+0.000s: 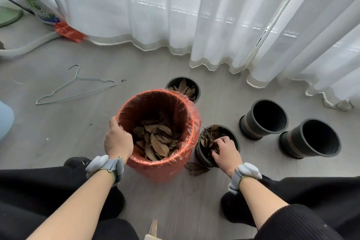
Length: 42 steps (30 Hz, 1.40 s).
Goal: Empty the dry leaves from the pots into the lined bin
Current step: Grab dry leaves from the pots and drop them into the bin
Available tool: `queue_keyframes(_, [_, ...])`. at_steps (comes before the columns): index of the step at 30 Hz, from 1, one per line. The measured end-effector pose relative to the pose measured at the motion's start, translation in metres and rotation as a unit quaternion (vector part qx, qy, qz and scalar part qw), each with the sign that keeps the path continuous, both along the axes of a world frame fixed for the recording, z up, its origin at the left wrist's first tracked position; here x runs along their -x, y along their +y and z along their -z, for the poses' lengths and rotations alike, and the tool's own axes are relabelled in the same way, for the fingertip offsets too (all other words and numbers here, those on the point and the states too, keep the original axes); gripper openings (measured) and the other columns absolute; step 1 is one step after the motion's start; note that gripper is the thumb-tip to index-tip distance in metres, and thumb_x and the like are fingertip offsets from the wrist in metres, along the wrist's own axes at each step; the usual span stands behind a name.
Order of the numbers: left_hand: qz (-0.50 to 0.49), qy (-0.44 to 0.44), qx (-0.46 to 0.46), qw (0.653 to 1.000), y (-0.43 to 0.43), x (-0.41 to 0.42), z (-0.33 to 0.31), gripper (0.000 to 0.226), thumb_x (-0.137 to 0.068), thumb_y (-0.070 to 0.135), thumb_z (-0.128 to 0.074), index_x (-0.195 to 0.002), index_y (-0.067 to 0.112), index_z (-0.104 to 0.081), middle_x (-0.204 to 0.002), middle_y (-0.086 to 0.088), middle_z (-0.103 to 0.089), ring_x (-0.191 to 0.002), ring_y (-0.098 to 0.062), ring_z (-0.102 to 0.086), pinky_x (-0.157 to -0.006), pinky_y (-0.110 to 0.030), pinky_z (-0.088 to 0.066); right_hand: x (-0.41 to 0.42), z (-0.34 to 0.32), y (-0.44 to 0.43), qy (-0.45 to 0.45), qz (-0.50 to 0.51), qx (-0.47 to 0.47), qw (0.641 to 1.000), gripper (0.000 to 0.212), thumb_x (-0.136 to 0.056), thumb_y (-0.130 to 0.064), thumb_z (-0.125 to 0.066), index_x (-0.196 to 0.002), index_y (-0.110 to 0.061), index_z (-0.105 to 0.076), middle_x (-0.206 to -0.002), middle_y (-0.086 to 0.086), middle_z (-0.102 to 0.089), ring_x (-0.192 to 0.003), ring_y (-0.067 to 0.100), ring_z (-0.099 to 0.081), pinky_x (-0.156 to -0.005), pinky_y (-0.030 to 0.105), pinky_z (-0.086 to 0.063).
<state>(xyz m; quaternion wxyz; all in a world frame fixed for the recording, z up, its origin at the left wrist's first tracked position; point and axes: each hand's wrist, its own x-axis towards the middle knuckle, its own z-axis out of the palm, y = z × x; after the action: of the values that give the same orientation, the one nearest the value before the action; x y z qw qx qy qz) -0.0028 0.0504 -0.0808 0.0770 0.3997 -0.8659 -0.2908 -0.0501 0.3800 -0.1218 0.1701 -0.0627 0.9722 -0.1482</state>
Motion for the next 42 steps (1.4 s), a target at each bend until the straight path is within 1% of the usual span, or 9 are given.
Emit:
queue_keyframes(5, [0.005, -0.003, 0.003, 1.0, -0.001, -0.001, 0.001, 0.034, -0.097, 0.009, -0.037, -0.13, 0.014, -0.039, -0.115, -0.022, -0.059, -0.098, -0.046, -0.056, -0.074, -0.041, -0.037, 0.005, -0.007, -0.003, 0.055, -0.002, -0.005, 0.998, 0.025, -0.09, -0.026, -0.057, -0.114, -0.018, -0.06, -0.111, -0.001, -0.059, -0.106, 0.022, -0.056, -0.075, 0.031, -0.046])
queue_keyframes(8, [0.005, -0.005, 0.003, 1.0, -0.001, -0.002, 0.0, 0.036, -0.096, 0.009, -0.037, -0.131, 0.014, -0.039, -0.117, -0.023, -0.058, -0.099, -0.046, -0.055, -0.077, -0.046, -0.041, 0.01, -0.015, -0.001, 0.075, 0.016, 0.023, 0.997, 0.025, -0.089, -0.023, -0.059, -0.113, -0.016, -0.062, -0.109, 0.002, -0.062, -0.102, 0.025, -0.06, -0.077, 0.033, -0.048])
queue_keyframes(15, [-0.003, -0.009, -0.016, 1.0, -0.001, -0.002, -0.003, 0.037, -0.093, 0.006, -0.037, -0.129, 0.014, -0.04, -0.119, -0.022, -0.057, -0.099, -0.046, -0.055, -0.076, -0.044, -0.039, 0.012, -0.03, 0.011, 0.056, 0.138, 0.18, 0.972, 0.012, -0.086, -0.024, -0.069, -0.095, -0.017, -0.068, -0.085, -0.001, -0.071, -0.082, 0.018, -0.065, -0.077, 0.029, -0.05])
queue_keyframes(19, [-0.004, -0.008, -0.023, 1.0, 0.001, -0.002, -0.005, 0.038, -0.092, 0.004, -0.038, -0.129, 0.014, -0.04, -0.12, -0.021, -0.056, -0.099, -0.046, -0.055, -0.077, -0.045, -0.039, 0.012, -0.039, 0.02, 0.044, 0.215, 0.247, 0.944, 0.007, -0.083, -0.025, -0.072, -0.085, -0.022, -0.067, -0.077, -0.006, -0.068, -0.08, 0.015, -0.064, -0.069, 0.02, -0.041])
queue_keyframes(25, [0.001, -0.006, -0.029, 1.0, 0.003, -0.005, -0.008, 0.041, -0.09, 0.003, -0.038, -0.13, 0.013, -0.039, -0.122, -0.021, -0.055, -0.101, -0.047, -0.054, -0.082, -0.048, -0.042, 0.028, -0.073, 0.009, 0.02, 0.318, 0.389, 0.864, 0.011, -0.083, -0.022, -0.074, -0.08, -0.013, -0.068, -0.089, 0.013, -0.073, -0.087, 0.026, -0.068, -0.089, 0.05, -0.055])
queue_keyframes(30, [0.005, -0.002, -0.039, 0.999, 0.008, -0.003, -0.009, 0.041, -0.091, 0.003, -0.038, -0.13, 0.014, -0.039, -0.122, -0.021, -0.056, -0.101, -0.046, -0.054, -0.081, -0.048, -0.042, 0.051, -0.134, -0.047, -0.008, 0.276, 0.539, 0.796, 0.01, -0.086, -0.021, -0.073, -0.093, -0.017, -0.07, -0.094, 0.008, -0.075, -0.091, 0.027, -0.071, -0.086, 0.049, -0.058])
queue_keyframes(36, [0.002, 0.011, -0.027, 1.0, 0.005, -0.002, -0.007, 0.037, -0.094, 0.008, -0.037, -0.13, 0.013, -0.041, -0.119, -0.02, -0.058, -0.096, -0.044, -0.055, -0.073, -0.04, -0.036, 0.049, -0.153, -0.129, -0.037, 0.113, 0.548, 0.828, 0.02, -0.084, -0.028, -0.076, -0.1, -0.019, -0.071, -0.092, 0.0, -0.076, -0.088, 0.017, -0.073, -0.079, 0.035, -0.06])
queue_keyframes(40, [-0.002, 0.013, -0.021, 1.0, 0.003, -0.003, -0.004, 0.038, -0.094, 0.012, -0.041, -0.132, 0.013, -0.042, -0.116, -0.021, -0.06, -0.096, -0.043, -0.056, -0.072, -0.037, -0.035, 0.039, -0.134, -0.152, -0.057, 0.029, 0.459, 0.886, 0.039, -0.078, -0.044, -0.077, -0.111, -0.025, -0.066, -0.096, -0.007, -0.073, -0.088, 0.009, -0.071, -0.076, 0.029, -0.059])
queue_keyframes(42, [-0.004, 0.013, -0.022, 1.0, 0.001, -0.003, -0.003, 0.038, -0.093, 0.013, -0.043, -0.131, 0.013, -0.042, -0.113, -0.021, -0.061, -0.094, -0.042, -0.057, -0.072, -0.036, -0.035, 0.039, -0.124, -0.15, -0.054, 0.017, 0.441, 0.896, 0.044, -0.079, -0.043, -0.077, -0.116, -0.023, -0.063, -0.101, -0.008, -0.07, -0.09, 0.006, -0.069, -0.078, 0.023, -0.057])
